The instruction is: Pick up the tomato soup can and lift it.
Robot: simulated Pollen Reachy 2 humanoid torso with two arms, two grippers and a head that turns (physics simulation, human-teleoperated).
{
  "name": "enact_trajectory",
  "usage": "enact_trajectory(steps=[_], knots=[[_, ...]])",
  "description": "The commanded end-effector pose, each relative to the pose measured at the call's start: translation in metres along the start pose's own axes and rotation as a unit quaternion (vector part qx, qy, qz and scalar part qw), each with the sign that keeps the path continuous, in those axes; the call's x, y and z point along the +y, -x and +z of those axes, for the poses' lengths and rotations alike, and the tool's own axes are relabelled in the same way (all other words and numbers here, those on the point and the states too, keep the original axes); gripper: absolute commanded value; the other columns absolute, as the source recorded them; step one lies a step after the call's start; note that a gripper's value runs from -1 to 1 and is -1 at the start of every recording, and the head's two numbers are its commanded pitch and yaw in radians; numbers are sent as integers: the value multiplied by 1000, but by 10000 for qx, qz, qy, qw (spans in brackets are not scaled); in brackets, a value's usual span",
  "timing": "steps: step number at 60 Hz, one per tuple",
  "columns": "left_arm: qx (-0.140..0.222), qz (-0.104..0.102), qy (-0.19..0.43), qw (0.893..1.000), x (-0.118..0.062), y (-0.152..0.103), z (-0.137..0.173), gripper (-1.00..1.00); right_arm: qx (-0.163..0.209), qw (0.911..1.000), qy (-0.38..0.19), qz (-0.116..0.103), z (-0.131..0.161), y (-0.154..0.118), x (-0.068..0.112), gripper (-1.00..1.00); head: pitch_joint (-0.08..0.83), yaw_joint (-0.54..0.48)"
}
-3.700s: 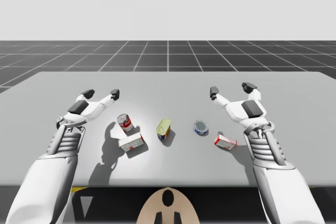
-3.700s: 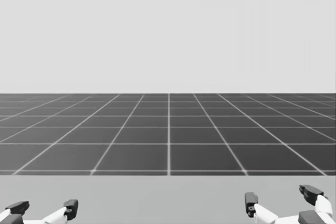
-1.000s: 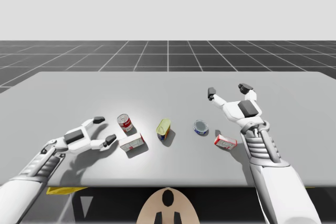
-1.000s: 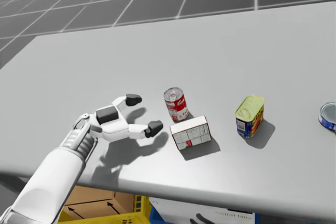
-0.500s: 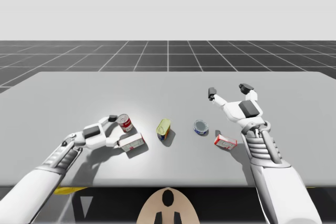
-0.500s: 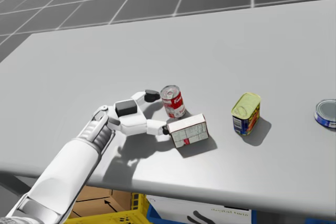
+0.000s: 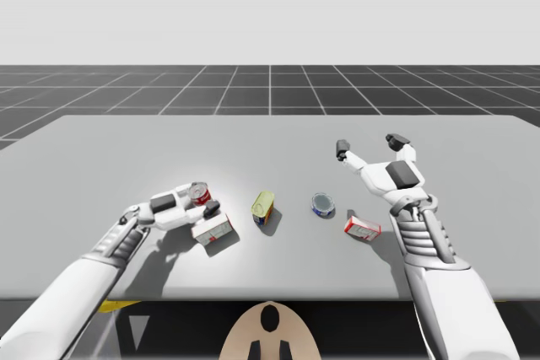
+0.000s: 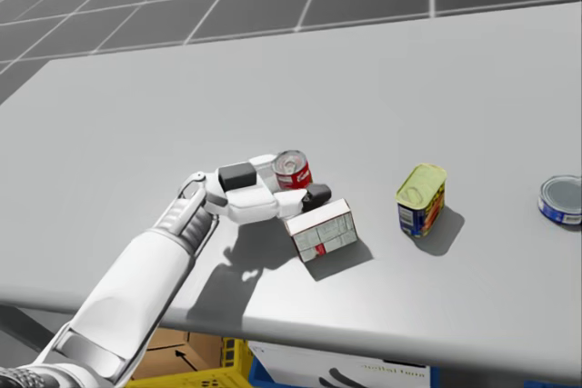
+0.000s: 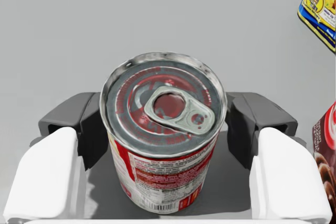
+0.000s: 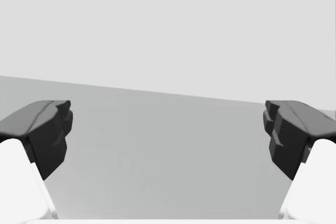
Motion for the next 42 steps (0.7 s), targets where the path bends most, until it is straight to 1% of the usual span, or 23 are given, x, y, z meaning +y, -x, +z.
enact_trajectory(steps=[1,12,20,31,38,42], knots=[[-10,14,-45,10000,-1,1,-2,1000,-2,10000,4,-5,0,0,0,-1000,622,324],[35,-24,-45,10000,-1,4,-1,1000,-2,10000,14,-5,0,0,0,-1000,588,328],[57,-34,-49,10000,-1,6,-1,1000,-4,10000,19,-1,0,0,-1,-1000,493,327],[77,-54,-47,9999,-1,6,-2,1000,-7,10000,33,7,-1,0,-2,-1000,327,322],[74,-65,-53,9999,-1,5,-2,1000,0,10000,32,8,-1,0,-2,-1000,285,327],[39,-164,-133,9998,-1,-2,0,1000,21,10000,27,-8,-1,0,-3,-1000,274,328]])
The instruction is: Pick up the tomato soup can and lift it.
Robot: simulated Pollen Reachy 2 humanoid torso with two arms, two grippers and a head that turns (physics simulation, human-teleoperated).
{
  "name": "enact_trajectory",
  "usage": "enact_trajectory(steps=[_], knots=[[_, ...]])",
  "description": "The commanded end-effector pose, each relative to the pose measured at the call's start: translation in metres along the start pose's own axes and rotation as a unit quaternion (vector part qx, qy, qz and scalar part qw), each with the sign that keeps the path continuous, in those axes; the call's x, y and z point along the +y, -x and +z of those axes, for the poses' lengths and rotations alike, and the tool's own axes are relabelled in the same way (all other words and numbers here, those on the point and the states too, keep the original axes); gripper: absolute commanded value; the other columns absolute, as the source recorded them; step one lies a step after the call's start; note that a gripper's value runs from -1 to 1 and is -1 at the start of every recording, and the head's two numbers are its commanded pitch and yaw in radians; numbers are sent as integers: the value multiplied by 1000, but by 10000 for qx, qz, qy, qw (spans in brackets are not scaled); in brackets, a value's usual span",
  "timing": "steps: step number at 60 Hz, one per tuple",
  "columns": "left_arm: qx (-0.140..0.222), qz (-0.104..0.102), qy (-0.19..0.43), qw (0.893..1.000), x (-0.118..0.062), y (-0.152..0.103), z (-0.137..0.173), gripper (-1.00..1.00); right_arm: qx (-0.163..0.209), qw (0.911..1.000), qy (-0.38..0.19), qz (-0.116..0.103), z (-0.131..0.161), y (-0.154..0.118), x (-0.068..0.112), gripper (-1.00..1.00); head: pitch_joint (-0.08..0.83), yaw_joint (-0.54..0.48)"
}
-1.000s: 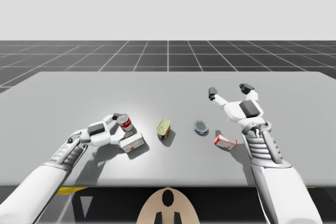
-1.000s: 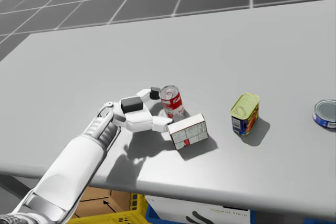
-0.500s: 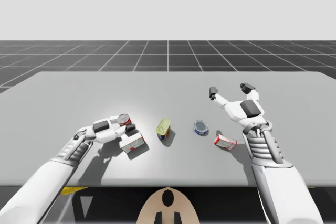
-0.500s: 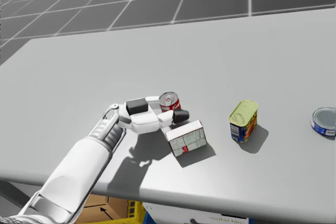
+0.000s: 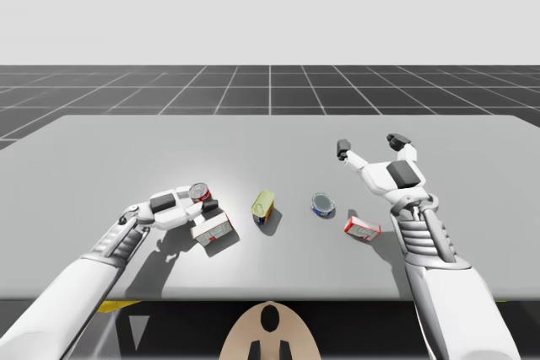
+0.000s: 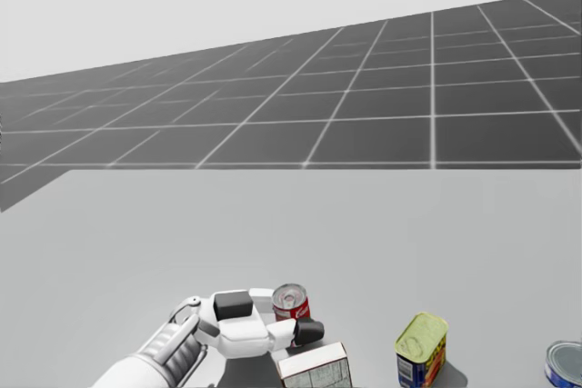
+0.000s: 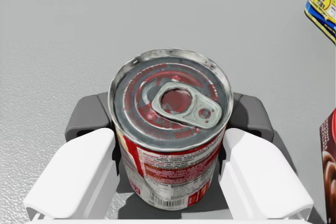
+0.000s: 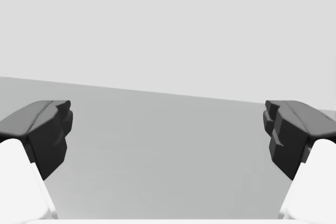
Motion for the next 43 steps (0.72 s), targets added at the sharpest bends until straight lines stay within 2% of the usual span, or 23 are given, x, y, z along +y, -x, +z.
enact_trajectory(steps=[1,11,13,21,25,31,32,35,43], knots=[[6,-100,-91,9999,-1,-5,1,1000,24,10000,-5,-16,0,0,-1,-1000,273,328],[-237,-374,-342,9984,5,-43,18,1000,30,9999,-118,-51,1,2,-1,-1000,268,323],[-270,-404,-391,9981,6,-48,21,1000,10,9998,-203,9,0,1,-2,-1000,268,323],[-534,-548,-586,9953,11,-79,39,1000,8,9994,-352,16,1,2,-3,-1000,264,324],[-659,-676,-681,9932,11,-97,48,1000,-22,9988,-468,103,1,3,-3,-1000,263,325],[-875,-921,-804,9886,6,-131,61,1000,-13,9984,-545,163,1,4,-3,-1000,262,321],[-940,-1011,-846,9868,3,-141,65,1000,-11,9982,-571,170,1,4,-3,-1000,262,320],[-1017,-1104,-873,9848,0,-152,69,1000,0,9982,-580,166,1,5,-3,-1000,259,319],[-1471,-1456,-1062,9726,-15,-197,84,1000,105,9969,-738,259,2,7,-1,-1000,256,317]])
